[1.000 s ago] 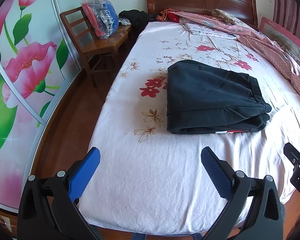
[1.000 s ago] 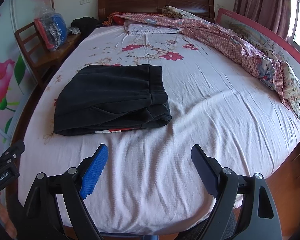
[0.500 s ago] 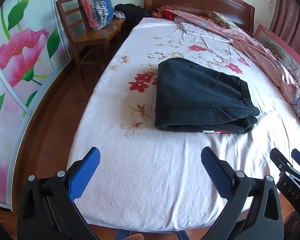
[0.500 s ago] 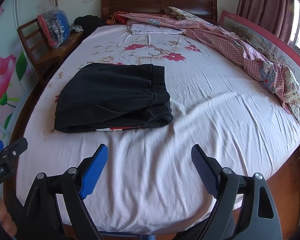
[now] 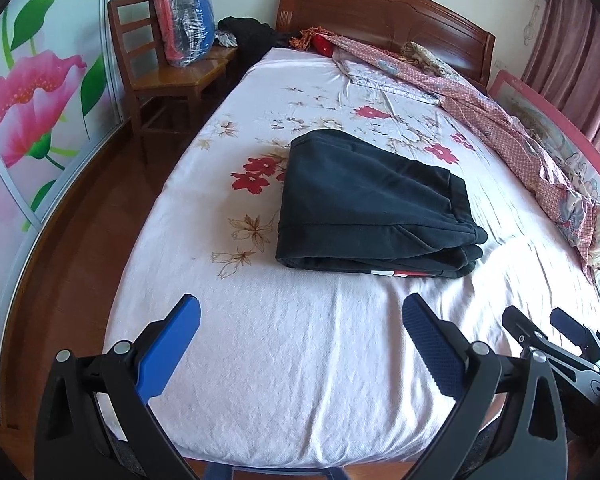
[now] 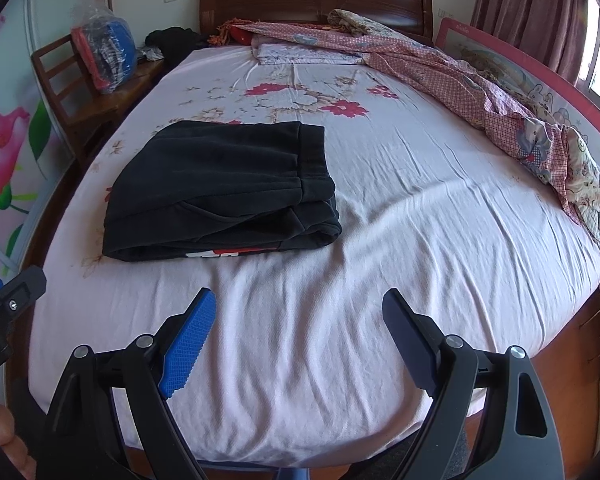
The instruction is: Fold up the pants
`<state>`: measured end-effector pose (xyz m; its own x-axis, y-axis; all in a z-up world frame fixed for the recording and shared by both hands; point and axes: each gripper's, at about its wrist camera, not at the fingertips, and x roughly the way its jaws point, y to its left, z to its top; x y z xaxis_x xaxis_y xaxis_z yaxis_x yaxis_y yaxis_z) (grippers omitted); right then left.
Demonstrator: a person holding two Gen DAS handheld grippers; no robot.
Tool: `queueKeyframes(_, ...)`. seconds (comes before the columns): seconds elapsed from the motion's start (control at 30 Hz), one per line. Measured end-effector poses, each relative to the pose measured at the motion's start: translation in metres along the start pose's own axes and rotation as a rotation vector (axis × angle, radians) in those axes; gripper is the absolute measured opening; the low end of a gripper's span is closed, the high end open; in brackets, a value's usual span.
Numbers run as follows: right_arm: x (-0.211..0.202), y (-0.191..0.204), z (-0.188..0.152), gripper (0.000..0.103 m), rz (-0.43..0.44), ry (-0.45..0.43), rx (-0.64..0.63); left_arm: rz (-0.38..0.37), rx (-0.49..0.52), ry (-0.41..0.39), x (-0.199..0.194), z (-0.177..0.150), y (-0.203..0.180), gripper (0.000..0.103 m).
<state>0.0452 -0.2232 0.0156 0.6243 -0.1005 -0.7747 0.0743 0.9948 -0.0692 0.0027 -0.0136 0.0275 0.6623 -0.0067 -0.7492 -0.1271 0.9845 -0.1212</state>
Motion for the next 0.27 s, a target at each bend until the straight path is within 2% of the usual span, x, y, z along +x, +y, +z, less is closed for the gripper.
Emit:
queueKeyframes(0.1, 0.001, 0.000, 0.000, 0.084, -0.005, 0.005, -0.003, 0.022, 0.027, -0.008, -0.002, 0.001, -0.004, 0.101)
queueKeyframes(0.17, 0.002, -0.001, -0.001, 0.084, 0.005, 0.010, 0.002, 0.081, 0.053, 0.004, -0.001, 0.003, -0.008, 0.101)
queueKeyframes(0.27, 0.001, -0.001, -0.001, 0.084, 0.003, 0.008, 0.004, 0.132, 0.128, -0.014, -0.001, 0.002, -0.015, 0.101)
